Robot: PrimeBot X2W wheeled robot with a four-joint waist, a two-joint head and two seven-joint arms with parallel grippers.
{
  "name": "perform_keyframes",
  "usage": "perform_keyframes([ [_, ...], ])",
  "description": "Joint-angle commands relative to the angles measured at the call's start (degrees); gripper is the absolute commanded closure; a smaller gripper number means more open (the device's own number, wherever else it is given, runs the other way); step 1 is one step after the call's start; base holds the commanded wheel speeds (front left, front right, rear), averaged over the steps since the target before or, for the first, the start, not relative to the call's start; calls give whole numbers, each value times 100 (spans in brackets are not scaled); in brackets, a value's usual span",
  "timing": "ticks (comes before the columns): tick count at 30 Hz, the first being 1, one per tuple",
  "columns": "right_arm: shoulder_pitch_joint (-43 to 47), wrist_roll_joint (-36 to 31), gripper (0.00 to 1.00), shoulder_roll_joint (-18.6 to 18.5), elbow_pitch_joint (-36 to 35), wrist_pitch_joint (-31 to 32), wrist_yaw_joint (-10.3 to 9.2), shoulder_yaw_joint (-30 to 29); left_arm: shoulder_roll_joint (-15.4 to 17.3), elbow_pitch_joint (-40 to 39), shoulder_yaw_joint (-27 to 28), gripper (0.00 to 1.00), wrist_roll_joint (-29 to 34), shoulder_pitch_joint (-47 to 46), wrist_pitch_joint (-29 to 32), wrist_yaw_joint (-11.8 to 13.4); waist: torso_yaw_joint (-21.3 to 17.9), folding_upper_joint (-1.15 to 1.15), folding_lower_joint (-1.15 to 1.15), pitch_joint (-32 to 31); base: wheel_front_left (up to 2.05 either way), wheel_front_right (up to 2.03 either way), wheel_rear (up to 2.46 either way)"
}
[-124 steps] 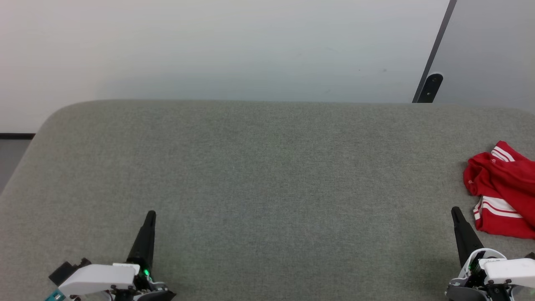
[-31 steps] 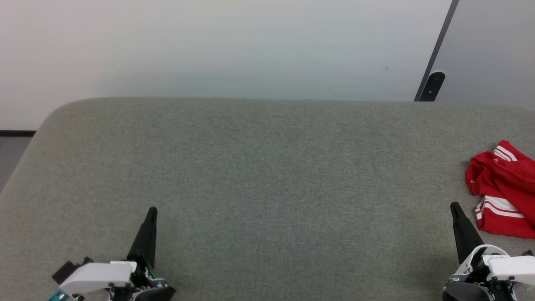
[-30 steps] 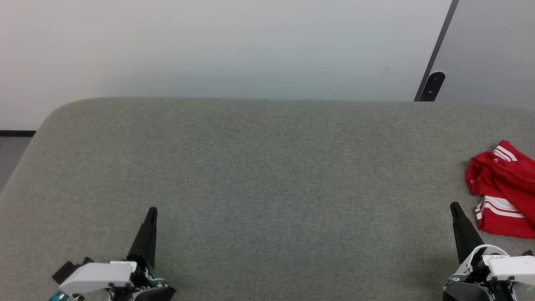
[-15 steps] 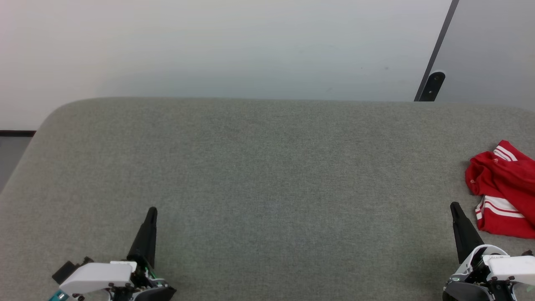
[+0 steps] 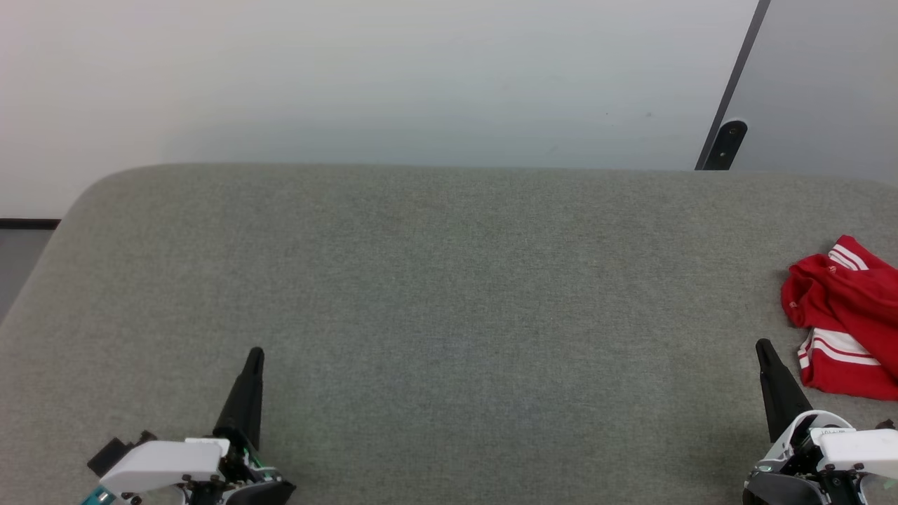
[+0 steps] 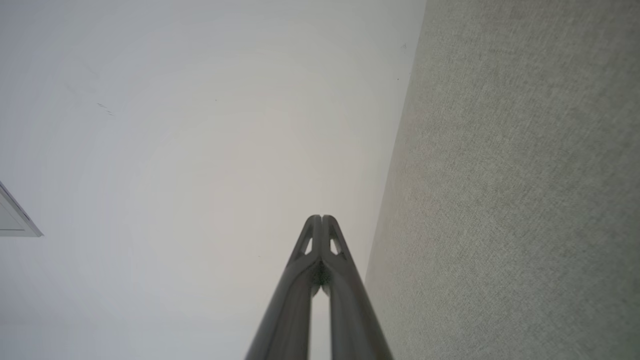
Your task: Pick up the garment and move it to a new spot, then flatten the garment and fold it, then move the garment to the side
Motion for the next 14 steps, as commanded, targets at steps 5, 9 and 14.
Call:
perform_keyframes([
  [5,-13,22,100,14,-14,11,-4,4,1,-3,11,100,-20,-51,12,-19,0,0,0,0,0,0,0],
  [9,-13,22,100,14,-14,11,-4,4,1,-3,13,100,-20,-51,12,-19,0,0,0,0,0,0,0],
  [14,-13,22,100,14,-14,11,-4,4,1,-5,12,100,-20,-51,12,-19,0,0,0,0,0,0,0],
])
